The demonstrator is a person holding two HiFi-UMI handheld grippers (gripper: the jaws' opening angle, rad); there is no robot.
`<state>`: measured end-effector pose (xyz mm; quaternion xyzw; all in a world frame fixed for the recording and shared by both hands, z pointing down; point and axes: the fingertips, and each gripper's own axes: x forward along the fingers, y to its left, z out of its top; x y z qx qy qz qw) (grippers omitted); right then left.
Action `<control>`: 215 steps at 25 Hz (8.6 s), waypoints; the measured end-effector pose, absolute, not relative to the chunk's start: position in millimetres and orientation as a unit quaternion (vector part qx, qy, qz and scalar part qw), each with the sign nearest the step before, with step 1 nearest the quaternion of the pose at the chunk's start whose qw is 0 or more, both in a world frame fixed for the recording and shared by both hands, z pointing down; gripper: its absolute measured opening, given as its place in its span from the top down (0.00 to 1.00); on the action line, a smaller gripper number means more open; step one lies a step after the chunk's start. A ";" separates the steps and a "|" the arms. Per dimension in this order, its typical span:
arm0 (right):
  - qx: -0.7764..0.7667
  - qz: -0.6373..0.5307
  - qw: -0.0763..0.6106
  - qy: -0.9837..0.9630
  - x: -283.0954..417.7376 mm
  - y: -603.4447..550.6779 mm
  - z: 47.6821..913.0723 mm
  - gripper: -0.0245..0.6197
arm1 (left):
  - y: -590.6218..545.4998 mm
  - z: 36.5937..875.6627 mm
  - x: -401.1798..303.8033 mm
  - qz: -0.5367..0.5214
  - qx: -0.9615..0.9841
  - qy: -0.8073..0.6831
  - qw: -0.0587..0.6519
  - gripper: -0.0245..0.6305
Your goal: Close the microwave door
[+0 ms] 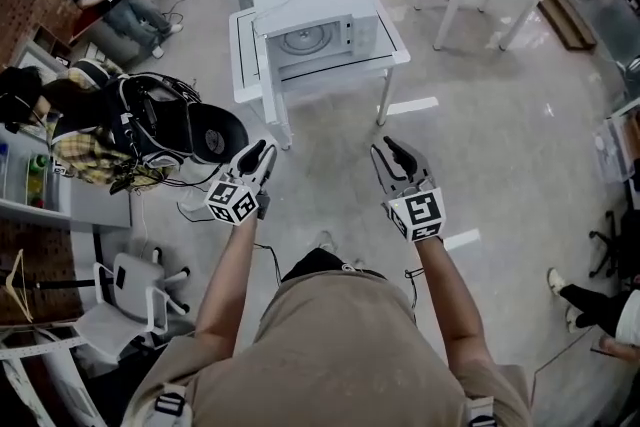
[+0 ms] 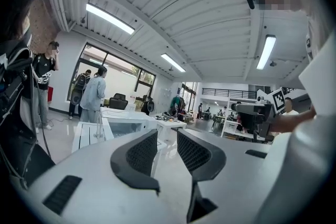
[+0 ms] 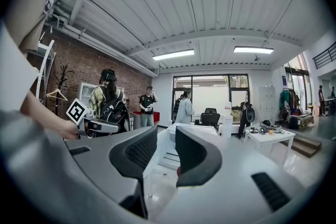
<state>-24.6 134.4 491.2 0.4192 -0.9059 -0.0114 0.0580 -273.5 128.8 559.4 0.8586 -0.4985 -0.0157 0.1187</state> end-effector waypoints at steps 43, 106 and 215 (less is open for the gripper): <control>0.455 -0.006 0.096 -0.885 -55.8 -1.0 526.5 0.79 | 2.3 700.5 -298.4 0.067 0.869 -0.451 0.193 0.75; 0.300 -0.013 0.100 -0.949 81.3 -260.0 529.9 0.79 | -225.5 702.3 -103.3 0.073 0.816 -0.528 0.224 0.76; 0.394 0.035 0.162 -0.904 67.9 -274.0 568.6 0.79 | -279.0 726.5 -94.9 0.109 0.891 -0.423 0.124 0.47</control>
